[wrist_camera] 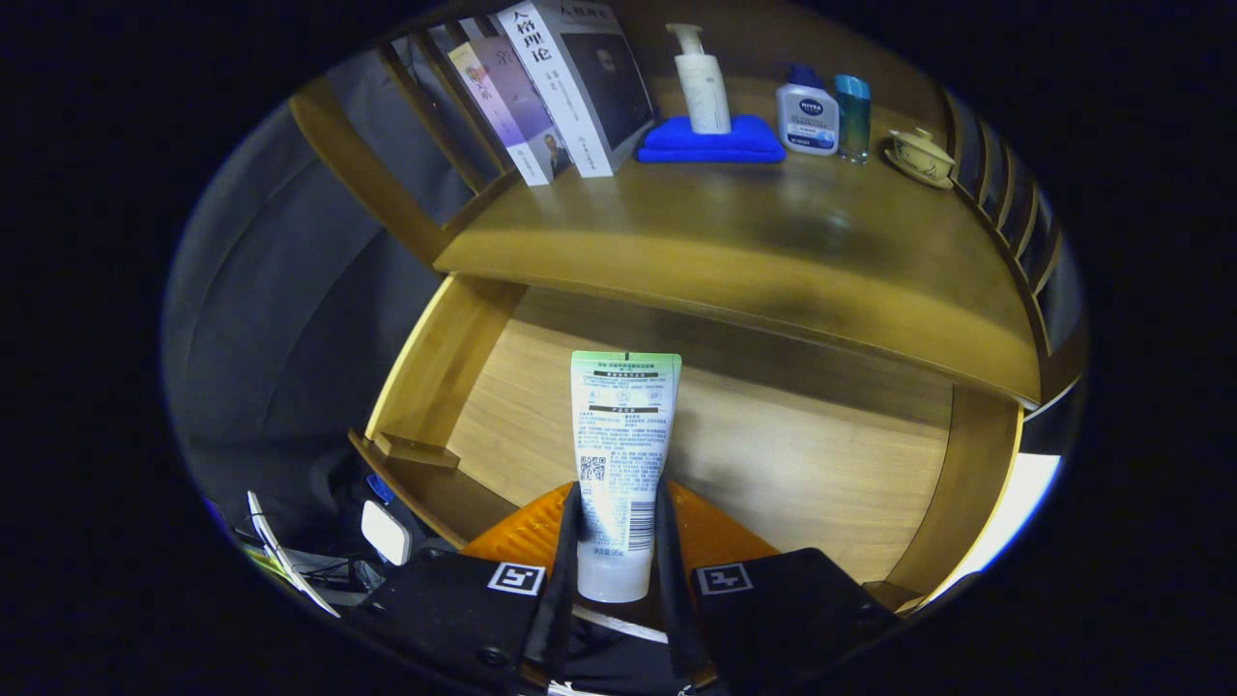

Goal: Pull open the drawer, take out the items inside it, and place them on the countertop above the cabinet.

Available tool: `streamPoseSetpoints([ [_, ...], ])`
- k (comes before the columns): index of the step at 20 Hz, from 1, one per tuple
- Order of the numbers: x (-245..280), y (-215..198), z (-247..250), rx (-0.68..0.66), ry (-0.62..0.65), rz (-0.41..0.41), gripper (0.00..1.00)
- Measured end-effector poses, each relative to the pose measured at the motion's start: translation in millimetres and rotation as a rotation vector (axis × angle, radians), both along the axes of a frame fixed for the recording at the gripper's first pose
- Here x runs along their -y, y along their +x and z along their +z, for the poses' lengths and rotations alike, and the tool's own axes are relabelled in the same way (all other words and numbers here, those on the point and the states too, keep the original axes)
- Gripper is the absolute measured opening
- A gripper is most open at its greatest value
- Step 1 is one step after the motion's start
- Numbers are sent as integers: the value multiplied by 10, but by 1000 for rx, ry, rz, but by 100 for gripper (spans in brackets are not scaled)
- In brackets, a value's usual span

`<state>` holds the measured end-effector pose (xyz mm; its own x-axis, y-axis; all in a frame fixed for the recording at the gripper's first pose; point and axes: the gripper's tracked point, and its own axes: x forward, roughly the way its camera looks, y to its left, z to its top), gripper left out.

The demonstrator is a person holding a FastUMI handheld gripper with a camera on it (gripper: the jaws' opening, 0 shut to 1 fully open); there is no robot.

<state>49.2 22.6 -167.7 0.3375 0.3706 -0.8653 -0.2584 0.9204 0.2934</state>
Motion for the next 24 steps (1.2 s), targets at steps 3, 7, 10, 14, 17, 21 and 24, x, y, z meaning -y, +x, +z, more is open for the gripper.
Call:
streamPoseSetpoints([
  [3, 21, 70, 169, 36, 18, -9, 42],
  [7, 69, 285, 381, 75, 53, -51, 43],
  [10, 151, 520, 525, 108, 71, -91, 43],
  [14, 250, 929, 677, 143, 106, -168, 42],
  [17, 321, 1235, 727, 155, 110, -225, 42],
  [21, 389, 1603, 603, 132, 93, -309, 42],
  [24, 470, 1816, 432, 109, 57, -363, 43],
])
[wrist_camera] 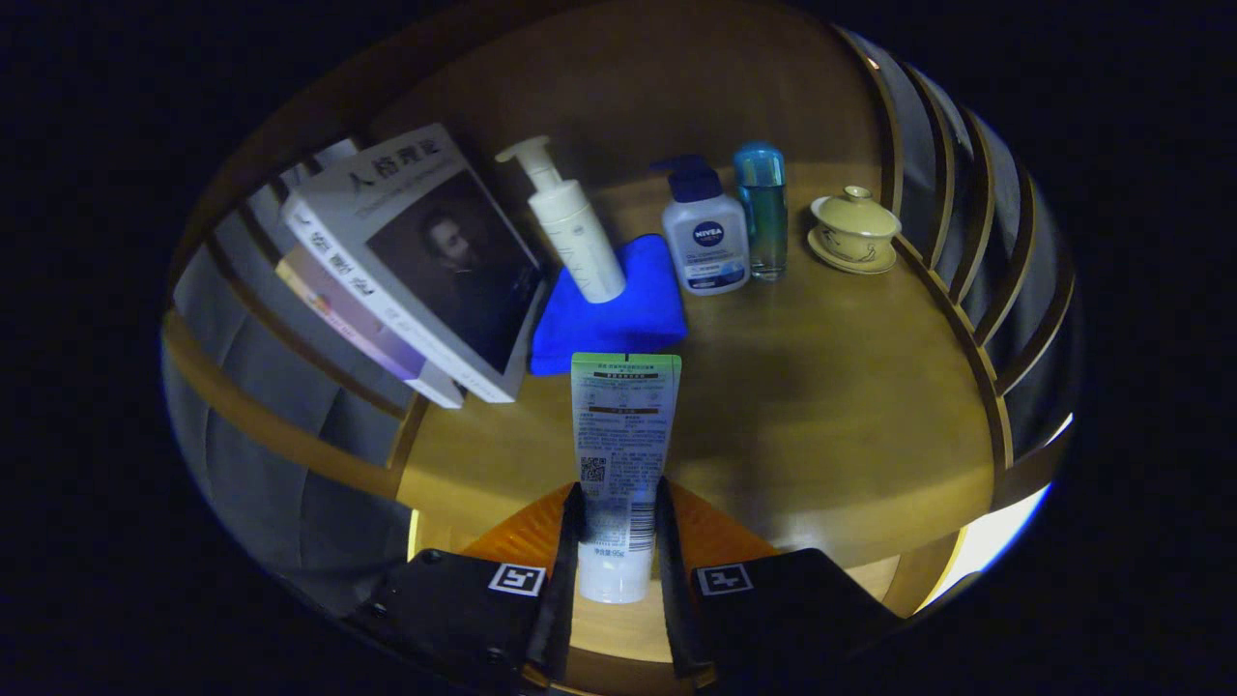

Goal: Pull open the drawer, take out the items inside it, and place them on the countertop above the cabinet.

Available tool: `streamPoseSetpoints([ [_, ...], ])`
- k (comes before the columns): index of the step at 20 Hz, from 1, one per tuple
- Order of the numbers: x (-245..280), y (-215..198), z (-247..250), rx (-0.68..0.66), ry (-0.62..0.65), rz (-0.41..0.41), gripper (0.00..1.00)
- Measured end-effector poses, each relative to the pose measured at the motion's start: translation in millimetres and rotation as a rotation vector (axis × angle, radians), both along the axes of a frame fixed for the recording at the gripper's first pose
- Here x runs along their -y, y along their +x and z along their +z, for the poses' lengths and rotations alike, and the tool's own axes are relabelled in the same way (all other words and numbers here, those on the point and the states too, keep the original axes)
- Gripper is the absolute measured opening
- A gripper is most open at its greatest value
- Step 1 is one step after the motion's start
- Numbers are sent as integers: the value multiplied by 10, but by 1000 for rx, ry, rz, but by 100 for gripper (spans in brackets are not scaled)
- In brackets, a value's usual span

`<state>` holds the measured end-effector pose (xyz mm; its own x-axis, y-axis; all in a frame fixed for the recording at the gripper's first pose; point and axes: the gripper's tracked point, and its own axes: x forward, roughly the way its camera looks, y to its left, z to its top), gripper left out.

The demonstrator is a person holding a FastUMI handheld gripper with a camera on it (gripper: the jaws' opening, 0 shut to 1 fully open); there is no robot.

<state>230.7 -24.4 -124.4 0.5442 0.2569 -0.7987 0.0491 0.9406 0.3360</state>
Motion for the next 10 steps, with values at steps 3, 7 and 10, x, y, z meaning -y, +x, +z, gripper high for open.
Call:
streamPoseSetpoints([
  [3, 78, 114, -187, -45, -11, -46, 42],
  [7, 86, 206, -268, -85, 34, -94, 43],
  [10, 63, 239, -273, -86, 51, -101, 45],
])
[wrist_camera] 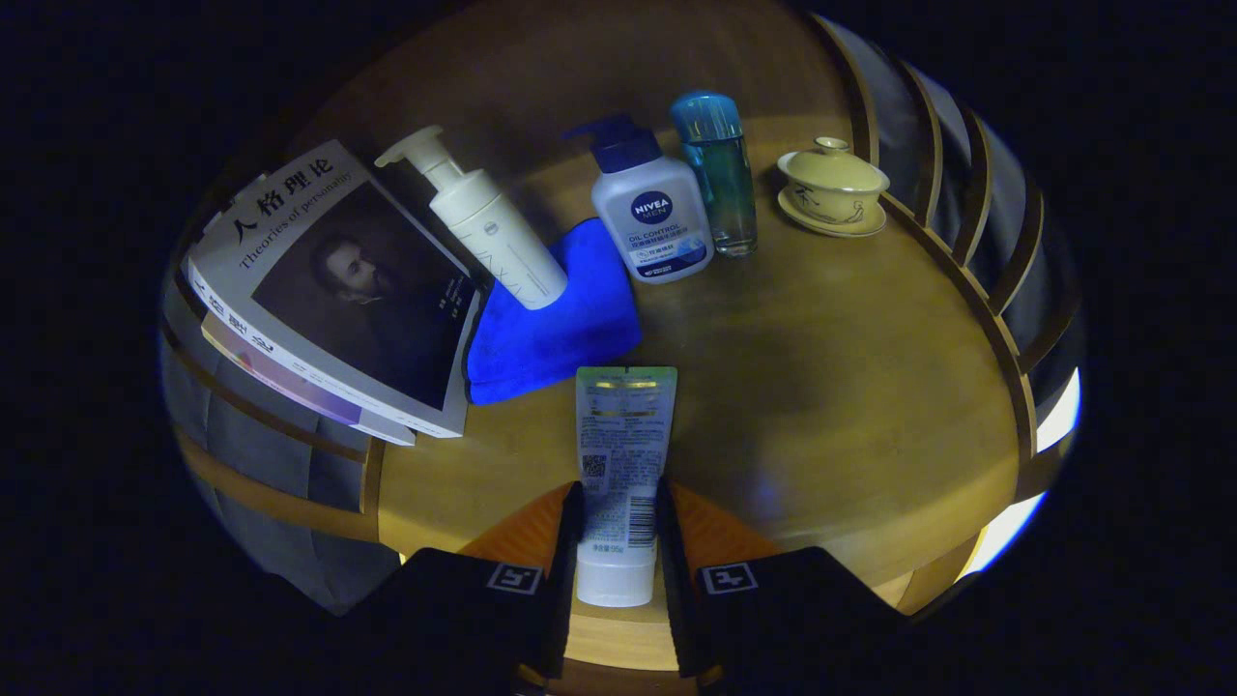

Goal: Pull open the drawer, take out the items inside it, and place them on the countertop above the cabinet.

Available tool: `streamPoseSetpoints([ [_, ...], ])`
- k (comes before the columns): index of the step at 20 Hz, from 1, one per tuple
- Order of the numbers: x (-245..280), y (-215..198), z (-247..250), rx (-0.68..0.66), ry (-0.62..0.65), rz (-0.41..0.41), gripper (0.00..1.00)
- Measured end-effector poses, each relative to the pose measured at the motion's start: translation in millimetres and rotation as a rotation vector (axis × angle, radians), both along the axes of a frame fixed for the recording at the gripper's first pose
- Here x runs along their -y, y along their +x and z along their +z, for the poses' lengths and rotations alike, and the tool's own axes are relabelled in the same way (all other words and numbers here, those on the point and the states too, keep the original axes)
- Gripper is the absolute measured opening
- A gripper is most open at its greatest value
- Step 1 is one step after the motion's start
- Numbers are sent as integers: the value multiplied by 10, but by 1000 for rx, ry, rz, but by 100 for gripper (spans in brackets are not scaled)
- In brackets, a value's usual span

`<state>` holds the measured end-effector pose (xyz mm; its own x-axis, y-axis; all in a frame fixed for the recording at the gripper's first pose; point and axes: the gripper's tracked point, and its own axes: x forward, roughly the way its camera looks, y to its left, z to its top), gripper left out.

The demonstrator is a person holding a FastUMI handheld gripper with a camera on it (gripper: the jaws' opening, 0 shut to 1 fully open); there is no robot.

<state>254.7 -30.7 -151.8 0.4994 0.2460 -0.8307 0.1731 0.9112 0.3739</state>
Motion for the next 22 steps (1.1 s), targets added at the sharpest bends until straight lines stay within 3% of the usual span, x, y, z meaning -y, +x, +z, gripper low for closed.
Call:
streamPoseSetpoints([
  [7, -98, -60, 357, 151, -18, -2, 100],
  [14, -300, -695, 919, 471, -85, 11, 98],
  [22, -316, -1667, 1078, 790, -149, -36, 98],
])
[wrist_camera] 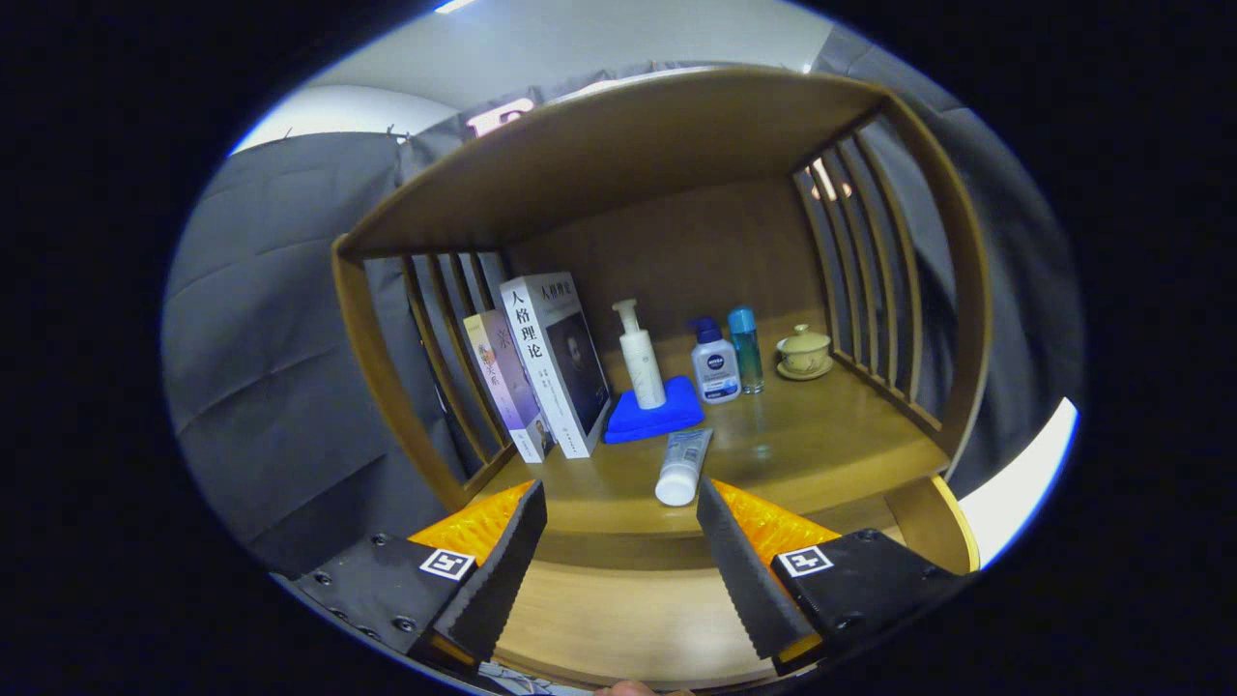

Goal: Pull open the drawer, take out the items inside it, and place them on the countertop above the cabinet.

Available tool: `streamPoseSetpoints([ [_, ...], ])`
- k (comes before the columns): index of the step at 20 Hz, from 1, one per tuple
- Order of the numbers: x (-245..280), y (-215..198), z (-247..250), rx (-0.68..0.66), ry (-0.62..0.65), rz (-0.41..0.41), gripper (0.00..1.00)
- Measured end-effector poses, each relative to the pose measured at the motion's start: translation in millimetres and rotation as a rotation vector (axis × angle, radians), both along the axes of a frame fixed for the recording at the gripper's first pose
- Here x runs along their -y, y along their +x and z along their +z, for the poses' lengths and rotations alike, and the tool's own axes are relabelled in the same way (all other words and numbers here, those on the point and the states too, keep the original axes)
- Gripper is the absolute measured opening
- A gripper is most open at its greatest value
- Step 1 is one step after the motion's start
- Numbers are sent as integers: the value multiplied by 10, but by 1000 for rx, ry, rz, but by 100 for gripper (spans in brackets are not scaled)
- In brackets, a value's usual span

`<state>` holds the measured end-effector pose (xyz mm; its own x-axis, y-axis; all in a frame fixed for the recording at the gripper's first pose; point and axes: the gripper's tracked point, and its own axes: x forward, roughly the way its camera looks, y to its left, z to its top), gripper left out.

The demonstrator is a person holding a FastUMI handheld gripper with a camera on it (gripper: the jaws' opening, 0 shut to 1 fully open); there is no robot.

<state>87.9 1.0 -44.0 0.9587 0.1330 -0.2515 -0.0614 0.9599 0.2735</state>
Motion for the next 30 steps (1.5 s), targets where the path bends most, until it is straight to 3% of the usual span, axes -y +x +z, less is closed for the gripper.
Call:
streamPoseSetpoints([
  [3, 51, -330, -87, 68, -71, -57, 98],
  [9, -44, -893, -33, 187, -182, -84, 98],
  [17, 266, -1375, -40, 279, -181, -221, 98],
  [25, 315, -1667, -792, 113, -274, -194, 98],
  [30, 230, -1721, -1261, 41, -257, -150, 98],
])
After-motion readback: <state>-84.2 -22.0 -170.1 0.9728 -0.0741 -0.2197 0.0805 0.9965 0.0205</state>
